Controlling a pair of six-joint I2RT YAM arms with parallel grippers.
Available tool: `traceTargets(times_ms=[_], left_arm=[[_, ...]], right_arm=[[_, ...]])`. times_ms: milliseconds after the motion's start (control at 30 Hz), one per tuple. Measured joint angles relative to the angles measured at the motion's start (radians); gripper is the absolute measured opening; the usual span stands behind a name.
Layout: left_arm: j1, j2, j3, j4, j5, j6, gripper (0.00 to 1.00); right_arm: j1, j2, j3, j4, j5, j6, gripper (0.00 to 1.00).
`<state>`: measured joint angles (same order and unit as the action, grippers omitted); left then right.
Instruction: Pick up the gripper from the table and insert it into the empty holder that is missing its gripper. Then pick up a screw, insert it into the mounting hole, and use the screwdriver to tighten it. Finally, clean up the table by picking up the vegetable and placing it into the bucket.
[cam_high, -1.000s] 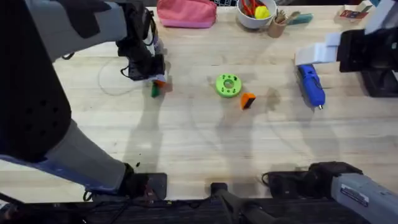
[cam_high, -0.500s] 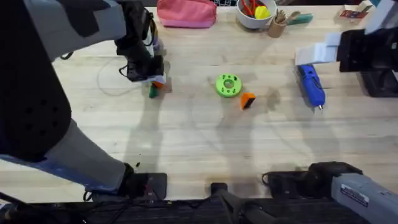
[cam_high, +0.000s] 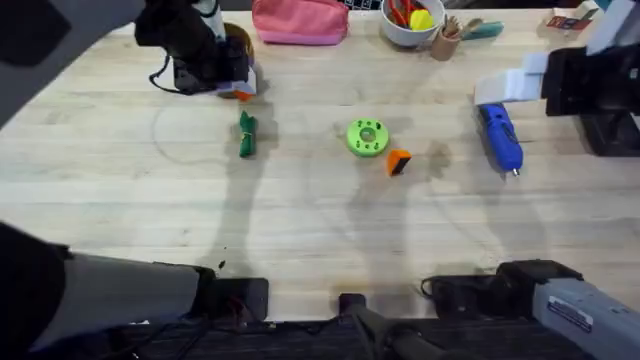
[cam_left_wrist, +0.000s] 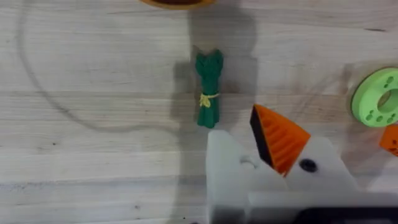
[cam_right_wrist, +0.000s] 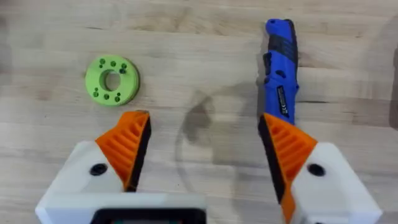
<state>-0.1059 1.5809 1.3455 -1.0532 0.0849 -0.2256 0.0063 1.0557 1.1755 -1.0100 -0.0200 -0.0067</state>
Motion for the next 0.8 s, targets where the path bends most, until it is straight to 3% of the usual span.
traceTargets(times_ms=[200, 267, 400, 433, 800], left_arm=[[0.000, -0.008, 0.000, -0.003, 0.000, 0.000, 0.006], [0.000, -0.007, 0.000, -0.003, -0.002, 0.002, 0.256], [0.000, -0.007, 0.000, -0.003, -0.002, 0.000, 0.899], [0.000, -0.008, 0.000, -0.003, -0.002, -0.004, 0.963], [0.000, -0.057, 0.011, -0.012, -0.003, 0.009, 0.985]], right_arm=[[0.000, 0.000, 0.000, 0.000, 0.000, 0.000, 0.993], [0.000, 0.000, 0.000, 0.000, 0.000, 0.000, 0.993], [0.000, 0.000, 0.000, 0.000, 0.000, 0.000, 0.993], [0.000, 0.000, 0.000, 0.000, 0.000, 0.000, 0.993], [0.000, 0.000, 0.000, 0.000, 0.000, 0.000, 0.994]])
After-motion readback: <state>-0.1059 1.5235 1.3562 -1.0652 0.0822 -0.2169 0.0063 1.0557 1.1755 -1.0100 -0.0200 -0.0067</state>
